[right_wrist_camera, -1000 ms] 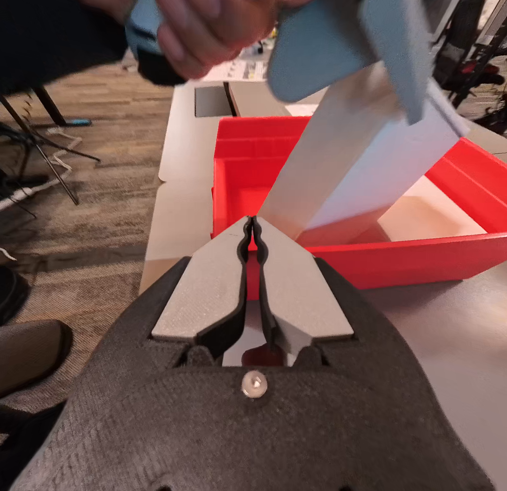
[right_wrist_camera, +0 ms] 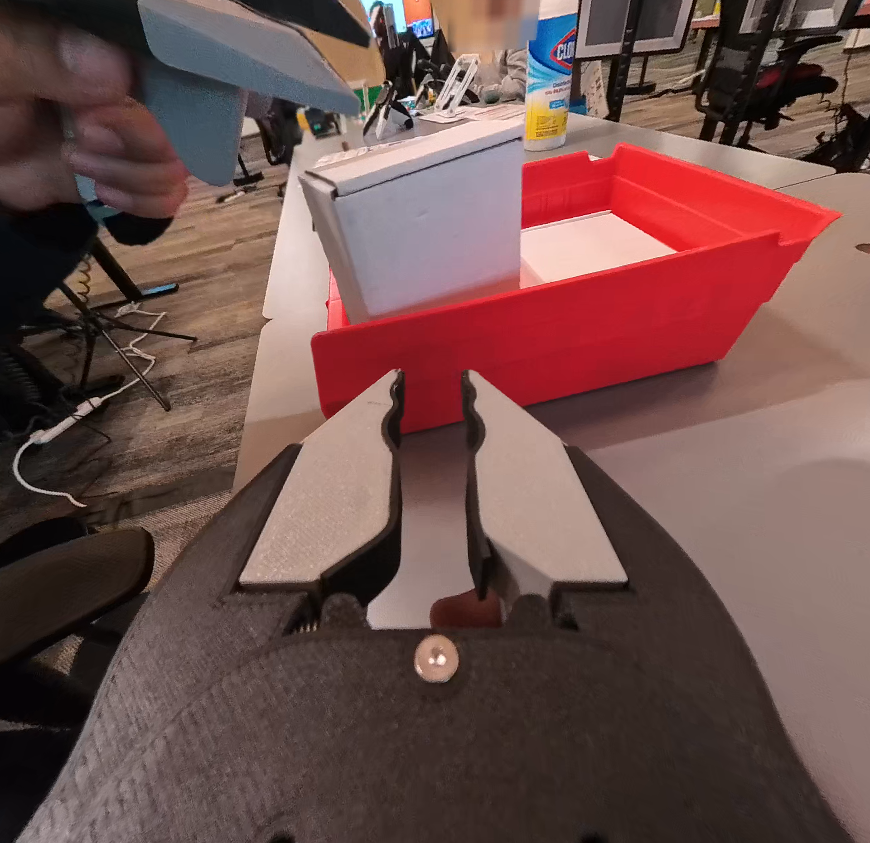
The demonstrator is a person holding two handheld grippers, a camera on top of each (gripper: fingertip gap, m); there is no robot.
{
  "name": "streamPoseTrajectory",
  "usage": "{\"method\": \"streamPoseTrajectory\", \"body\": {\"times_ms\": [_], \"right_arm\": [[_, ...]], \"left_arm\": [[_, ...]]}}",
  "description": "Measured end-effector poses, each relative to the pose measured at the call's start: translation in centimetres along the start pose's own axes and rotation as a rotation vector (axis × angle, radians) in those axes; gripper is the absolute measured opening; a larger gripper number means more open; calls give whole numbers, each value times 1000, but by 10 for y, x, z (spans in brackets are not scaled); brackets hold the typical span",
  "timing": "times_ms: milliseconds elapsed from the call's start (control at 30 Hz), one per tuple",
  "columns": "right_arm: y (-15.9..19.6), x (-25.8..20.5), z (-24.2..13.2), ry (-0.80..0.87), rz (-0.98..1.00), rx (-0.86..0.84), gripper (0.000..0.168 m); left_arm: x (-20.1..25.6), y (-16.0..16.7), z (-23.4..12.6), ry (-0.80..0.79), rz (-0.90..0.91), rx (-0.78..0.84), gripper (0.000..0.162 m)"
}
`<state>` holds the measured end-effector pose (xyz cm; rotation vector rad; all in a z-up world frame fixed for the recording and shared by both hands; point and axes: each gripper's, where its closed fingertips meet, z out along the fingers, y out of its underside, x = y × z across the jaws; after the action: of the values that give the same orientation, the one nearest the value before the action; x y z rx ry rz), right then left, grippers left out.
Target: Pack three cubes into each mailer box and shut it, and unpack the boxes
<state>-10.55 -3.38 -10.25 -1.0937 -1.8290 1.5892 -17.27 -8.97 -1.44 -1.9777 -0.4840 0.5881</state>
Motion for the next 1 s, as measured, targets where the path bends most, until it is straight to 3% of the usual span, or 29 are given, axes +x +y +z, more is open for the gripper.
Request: {"method": "streamPoseTrajectory", "body": {"times_ms": [100, 167, 233, 400, 533, 800, 1000], "right_arm": [[-1, 4, -1, 8, 21, 7, 23], [-2, 3, -2, 7, 30, 10, 25], [-4, 3, -6, 11, 26, 19, 25], [-5, 6, -11, 22, 39, 32, 26], [-9, 10, -15, 39, 36, 49, 25], [-6, 9, -13, 73, -33, 29, 25], [-2, 14, -13, 90, -30, 19, 25]], "left_arm": [[-7, 9, 8, -68, -10, -89, 79], [-6, 28, 19, -105, 28, -191, 95], [10, 28, 22, -41, -18, -154, 79], [0, 65, 40, -220, 32, -184, 91], [-3, 62, 42, -249, -42, -62, 91], [-12, 62, 34, -245, -105, 29, 88], [-22, 61, 22, -310, -49, 66, 86]]}}
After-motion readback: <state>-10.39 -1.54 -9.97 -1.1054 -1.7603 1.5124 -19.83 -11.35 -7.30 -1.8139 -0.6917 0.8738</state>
